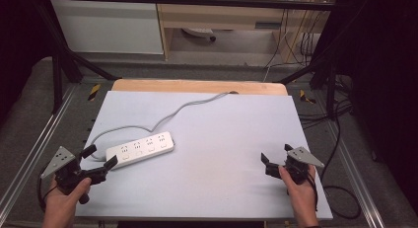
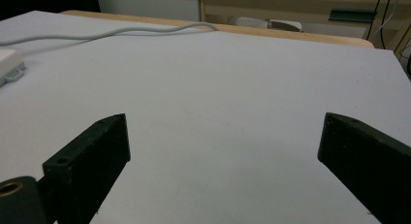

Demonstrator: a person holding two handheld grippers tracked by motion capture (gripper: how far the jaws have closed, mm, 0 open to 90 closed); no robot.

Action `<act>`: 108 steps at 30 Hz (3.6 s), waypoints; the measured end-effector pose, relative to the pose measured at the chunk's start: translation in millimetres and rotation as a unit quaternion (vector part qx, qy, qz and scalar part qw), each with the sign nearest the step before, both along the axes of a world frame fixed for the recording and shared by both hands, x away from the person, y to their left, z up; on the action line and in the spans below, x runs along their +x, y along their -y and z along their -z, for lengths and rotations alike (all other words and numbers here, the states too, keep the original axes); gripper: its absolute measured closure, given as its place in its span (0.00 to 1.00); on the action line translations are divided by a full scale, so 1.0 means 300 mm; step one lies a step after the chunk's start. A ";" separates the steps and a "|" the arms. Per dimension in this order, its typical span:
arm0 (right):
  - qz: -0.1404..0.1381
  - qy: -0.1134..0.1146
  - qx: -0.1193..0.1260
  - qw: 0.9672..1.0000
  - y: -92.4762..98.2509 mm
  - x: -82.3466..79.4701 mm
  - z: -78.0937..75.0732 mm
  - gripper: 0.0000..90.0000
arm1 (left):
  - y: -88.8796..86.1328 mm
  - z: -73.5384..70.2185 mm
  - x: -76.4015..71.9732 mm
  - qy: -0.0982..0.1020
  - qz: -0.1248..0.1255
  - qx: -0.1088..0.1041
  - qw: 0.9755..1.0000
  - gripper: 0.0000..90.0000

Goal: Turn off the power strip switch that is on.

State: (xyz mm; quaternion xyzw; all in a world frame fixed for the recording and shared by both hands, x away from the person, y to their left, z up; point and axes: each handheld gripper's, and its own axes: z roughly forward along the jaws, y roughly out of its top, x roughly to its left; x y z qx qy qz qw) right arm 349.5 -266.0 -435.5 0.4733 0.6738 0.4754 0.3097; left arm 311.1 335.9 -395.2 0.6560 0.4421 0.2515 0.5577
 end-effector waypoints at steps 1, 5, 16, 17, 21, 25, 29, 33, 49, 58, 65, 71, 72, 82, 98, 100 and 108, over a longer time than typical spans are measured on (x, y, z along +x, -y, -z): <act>-0.001 0.001 0.003 1.000 0.001 -0.001 -0.002 0.06 | 0.001 -0.001 0.000 0.002 0.001 0.001 1.000 0.06; 0.001 0.012 0.005 1.000 0.003 -0.002 -0.009 0.06 | 0.008 -0.001 0.002 0.003 0.001 0.001 1.000 0.07; -0.005 0.010 0.006 1.000 -0.006 0.000 -0.016 0.06 | 0.031 -0.005 0.024 -0.002 0.005 0.011 1.000 0.07; -0.005 0.010 0.006 1.000 -0.006 0.000 -0.016 0.06 | 0.035 -0.006 0.027 -0.002 0.006 0.011 1.000 0.07; -0.005 0.007 0.005 1.000 -0.008 0.001 -0.016 0.06 | 0.049 -0.016 0.043 -0.002 0.008 0.019 1.000 0.07; -0.004 0.005 0.006 1.000 -0.010 0.002 -0.015 0.06 | 0.067 -0.026 0.061 -0.002 0.014 0.028 0.999 0.08; -0.004 0.003 0.008 1.000 -0.010 0.002 -0.015 0.06 | 0.087 -0.031 0.090 -0.004 0.017 0.032 0.999 0.08; -0.005 0.001 0.008 1.000 -0.010 0.001 -0.014 0.06 | 0.101 -0.028 0.119 -0.009 0.017 0.036 0.999 0.09; -0.006 -0.002 0.005 1.000 -0.013 0.003 -0.011 0.06 | 0.129 0.009 0.191 -0.037 0.017 0.047 0.998 0.14; -0.010 -0.007 0.000 1.000 -0.017 0.007 -0.006 0.06 | 0.127 0.031 0.222 -0.052 0.002 0.052 0.997 0.31; -0.010 -0.008 -0.003 1.000 -0.020 0.008 -0.004 0.06 | 0.111 0.055 0.222 -0.063 -0.001 0.051 0.997 0.44; -0.010 -0.008 -0.004 1.000 -0.018 0.008 -0.004 0.06 | 0.098 0.067 0.222 -0.072 -0.002 0.049 0.996 0.55; -0.010 -0.008 -0.004 1.000 -0.018 0.008 -0.004 0.06 | 0.097 0.068 0.222 -0.074 -0.001 0.050 0.996 0.57; -0.010 -0.010 -0.003 1.000 -0.020 0.008 -0.004 0.06 | 0.108 0.088 0.224 -0.095 0.021 0.061 0.993 0.76; -0.010 -0.012 -0.006 1.000 -0.021 0.009 -0.003 0.06 | 0.129 0.104 0.226 -0.109 0.058 0.063 0.990 0.97; -0.010 -0.012 -0.006 1.000 -0.021 0.009 -0.003 0.06 | 0.132 0.107 0.228 -0.109 0.063 0.065 0.990 0.97; -0.010 -0.013 -0.006 1.000 -0.022 0.009 -0.002 0.06 | 0.138 0.114 0.232 -0.112 0.075 0.065 0.989 1.00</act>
